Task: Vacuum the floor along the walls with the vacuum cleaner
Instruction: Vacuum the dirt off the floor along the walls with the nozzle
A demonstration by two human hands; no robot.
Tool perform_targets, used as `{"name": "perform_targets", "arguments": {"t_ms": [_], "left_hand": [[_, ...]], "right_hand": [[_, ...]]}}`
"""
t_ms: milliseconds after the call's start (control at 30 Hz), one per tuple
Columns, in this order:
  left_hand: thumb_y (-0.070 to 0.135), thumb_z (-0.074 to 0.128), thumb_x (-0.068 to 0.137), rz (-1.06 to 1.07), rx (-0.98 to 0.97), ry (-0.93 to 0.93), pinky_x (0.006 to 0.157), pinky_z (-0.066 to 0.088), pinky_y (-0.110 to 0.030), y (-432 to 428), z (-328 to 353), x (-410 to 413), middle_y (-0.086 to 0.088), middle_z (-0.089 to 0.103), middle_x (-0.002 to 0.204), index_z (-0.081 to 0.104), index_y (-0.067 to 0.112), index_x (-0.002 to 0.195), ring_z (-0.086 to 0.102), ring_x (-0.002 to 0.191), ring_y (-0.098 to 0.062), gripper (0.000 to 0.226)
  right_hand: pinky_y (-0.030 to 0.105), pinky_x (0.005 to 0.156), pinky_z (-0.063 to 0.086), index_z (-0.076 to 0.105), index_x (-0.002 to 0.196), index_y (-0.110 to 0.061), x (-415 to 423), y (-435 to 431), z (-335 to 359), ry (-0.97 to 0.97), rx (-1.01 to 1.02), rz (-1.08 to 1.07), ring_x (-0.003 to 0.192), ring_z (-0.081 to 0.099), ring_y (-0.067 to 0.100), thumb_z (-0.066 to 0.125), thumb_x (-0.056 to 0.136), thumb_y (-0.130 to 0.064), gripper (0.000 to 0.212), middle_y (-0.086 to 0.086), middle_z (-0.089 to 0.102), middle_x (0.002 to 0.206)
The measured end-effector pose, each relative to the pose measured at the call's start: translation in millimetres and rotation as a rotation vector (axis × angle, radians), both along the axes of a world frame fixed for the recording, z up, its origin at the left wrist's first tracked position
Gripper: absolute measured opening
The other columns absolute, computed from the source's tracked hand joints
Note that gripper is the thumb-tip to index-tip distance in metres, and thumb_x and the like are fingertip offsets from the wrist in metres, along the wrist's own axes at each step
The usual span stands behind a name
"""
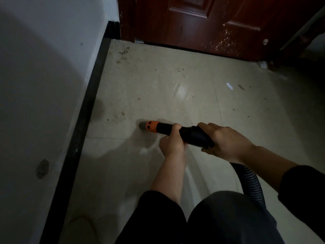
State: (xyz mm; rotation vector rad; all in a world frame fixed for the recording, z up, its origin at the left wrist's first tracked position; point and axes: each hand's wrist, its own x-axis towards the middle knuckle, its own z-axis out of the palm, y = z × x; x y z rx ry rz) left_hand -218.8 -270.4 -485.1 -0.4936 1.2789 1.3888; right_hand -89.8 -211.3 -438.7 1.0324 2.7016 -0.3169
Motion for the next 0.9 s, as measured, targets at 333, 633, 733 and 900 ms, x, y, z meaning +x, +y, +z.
{"name": "perform_targets", "arguments": {"t_ms": [333,633,733,900], "left_hand": [[0.021,0.074,0.085,-0.104,0.080,-0.016,0.053,0.056,-0.020,16,-2,-11,-0.015,0.069,0.110,0.061,0.009,0.098,0.070,0.090,-0.020,0.022],[0.025,0.074,0.086,-0.116,0.100,-0.012,0.066,0.058,-0.024,30,-7,-28,-0.012,0.069,0.109,0.059,0.014,0.091,0.069,0.092,-0.020,0.020],[0.027,0.074,0.086,-0.109,0.105,-0.005,0.063,0.057,-0.021,30,-8,-36,-0.011,0.069,0.109,0.060,0.015,0.092,0.069,0.093,-0.019,0.019],[0.029,0.075,0.086,-0.109,0.121,-0.005,0.062,0.058,-0.019,26,-10,-46,-0.011,0.070,0.109,0.062,0.013,0.102,0.069,0.093,-0.017,0.026]], "right_hand": [[0.039,0.072,0.053,0.042,0.129,-0.021,-3,7,-6,0.008,0.044,-0.099,0.084,0.061,0.025,0.071,0.083,-0.029,0.055,0.003,0.058,0.106],[0.036,0.071,0.053,0.042,0.129,-0.020,-23,22,-8,0.011,0.043,-0.099,0.085,0.061,0.023,0.072,0.082,-0.029,0.057,0.003,0.058,0.106],[0.035,0.071,0.053,0.042,0.129,-0.020,-31,25,-9,0.021,0.040,-0.081,0.084,0.060,0.023,0.073,0.082,-0.028,0.057,0.004,0.058,0.105],[0.034,0.069,0.051,0.042,0.129,-0.020,-41,25,-10,0.041,0.034,-0.061,0.082,0.060,0.023,0.073,0.082,-0.028,0.057,0.003,0.058,0.103]]}}
